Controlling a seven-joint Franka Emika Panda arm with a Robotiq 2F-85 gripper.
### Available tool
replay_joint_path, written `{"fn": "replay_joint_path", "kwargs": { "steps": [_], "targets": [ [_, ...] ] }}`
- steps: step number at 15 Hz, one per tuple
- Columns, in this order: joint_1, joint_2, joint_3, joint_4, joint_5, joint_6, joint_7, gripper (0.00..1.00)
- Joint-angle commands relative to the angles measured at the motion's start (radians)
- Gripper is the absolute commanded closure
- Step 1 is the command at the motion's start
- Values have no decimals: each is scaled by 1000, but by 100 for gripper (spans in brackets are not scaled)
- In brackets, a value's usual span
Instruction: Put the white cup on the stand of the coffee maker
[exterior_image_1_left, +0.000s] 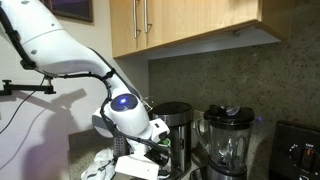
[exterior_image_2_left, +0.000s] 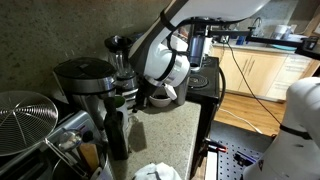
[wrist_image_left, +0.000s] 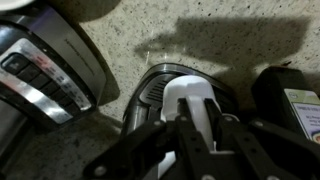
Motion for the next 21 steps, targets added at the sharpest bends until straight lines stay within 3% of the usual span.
{"fn": "replay_joint_path", "kwargs": {
  "steps": [1,11,12,14,20,21],
  "targets": [
    [8,21,9,42,27,38,0,90],
    [13,66,8,87,24,29,8,88],
    [13,67,8,87,24,28,7,55],
    [13,68,7,87,20,28,10,48],
    [16,65,-2,78,-28,18,48,3],
    [19,65,-7,70,-64,16,72,0]
  ]
}}
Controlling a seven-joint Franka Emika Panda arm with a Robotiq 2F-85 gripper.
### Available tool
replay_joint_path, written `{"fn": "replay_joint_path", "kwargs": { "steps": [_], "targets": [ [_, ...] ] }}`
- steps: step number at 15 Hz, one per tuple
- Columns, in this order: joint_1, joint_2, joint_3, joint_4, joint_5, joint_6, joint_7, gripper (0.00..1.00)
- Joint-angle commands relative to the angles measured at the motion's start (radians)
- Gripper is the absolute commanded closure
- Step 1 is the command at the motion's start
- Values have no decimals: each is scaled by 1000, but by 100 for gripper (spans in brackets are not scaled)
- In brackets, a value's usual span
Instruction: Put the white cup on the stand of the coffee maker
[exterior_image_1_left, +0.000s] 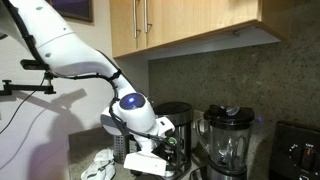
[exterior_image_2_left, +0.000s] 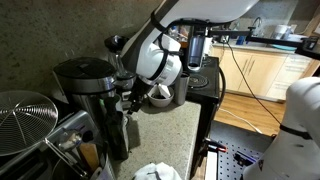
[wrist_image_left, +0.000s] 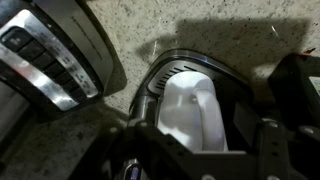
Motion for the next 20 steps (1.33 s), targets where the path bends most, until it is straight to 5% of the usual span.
{"fn": "replay_joint_path", "kwargs": {
  "steps": [1,6,8,10,12,20],
  "targets": [
    [14,4,-18,-19,-131,-10,115,0],
    [35,-2,-88,-58,-523,-61,392,0],
    [-28,-24,-56,-66,-717,-96,527,0],
    [30,-66,-135,-69,-886,-177,641,0],
    [-44,-122,-76,-61,-1060,-305,730,0],
    [-44,-382,-12,-63,-1232,-748,686,0]
  ]
}}
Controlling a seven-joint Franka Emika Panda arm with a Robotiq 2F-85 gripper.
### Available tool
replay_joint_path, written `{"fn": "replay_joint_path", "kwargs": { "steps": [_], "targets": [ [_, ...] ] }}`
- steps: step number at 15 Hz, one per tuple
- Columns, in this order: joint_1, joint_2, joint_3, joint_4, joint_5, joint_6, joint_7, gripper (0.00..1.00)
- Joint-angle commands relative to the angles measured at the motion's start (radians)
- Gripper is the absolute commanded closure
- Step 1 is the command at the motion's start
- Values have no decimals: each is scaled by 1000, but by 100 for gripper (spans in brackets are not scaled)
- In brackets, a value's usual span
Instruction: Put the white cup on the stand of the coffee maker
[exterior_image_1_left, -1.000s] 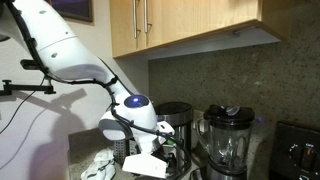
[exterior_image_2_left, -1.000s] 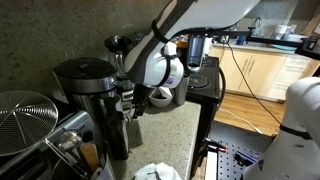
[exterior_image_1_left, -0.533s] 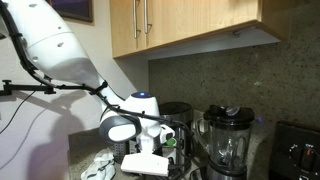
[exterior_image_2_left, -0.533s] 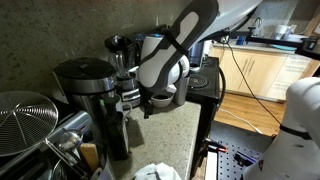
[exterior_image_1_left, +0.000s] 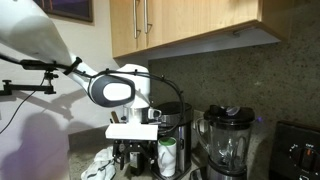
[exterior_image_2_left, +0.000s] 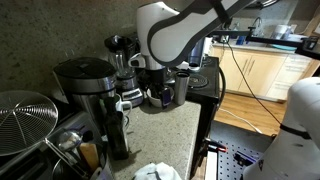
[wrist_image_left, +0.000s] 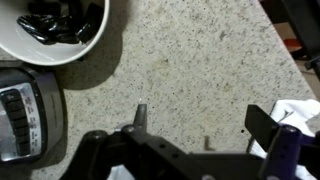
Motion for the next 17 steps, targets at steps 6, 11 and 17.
{"fn": "replay_joint_path", "kwargs": {
  "steps": [6,11,17],
  "targets": [
    [6,-210,24,-25,-66,-264,-79,0],
    [10,-270,22,-37,-85,-321,-85,0],
    [12,-220,13,-14,-67,-300,-75,0]
  ]
}}
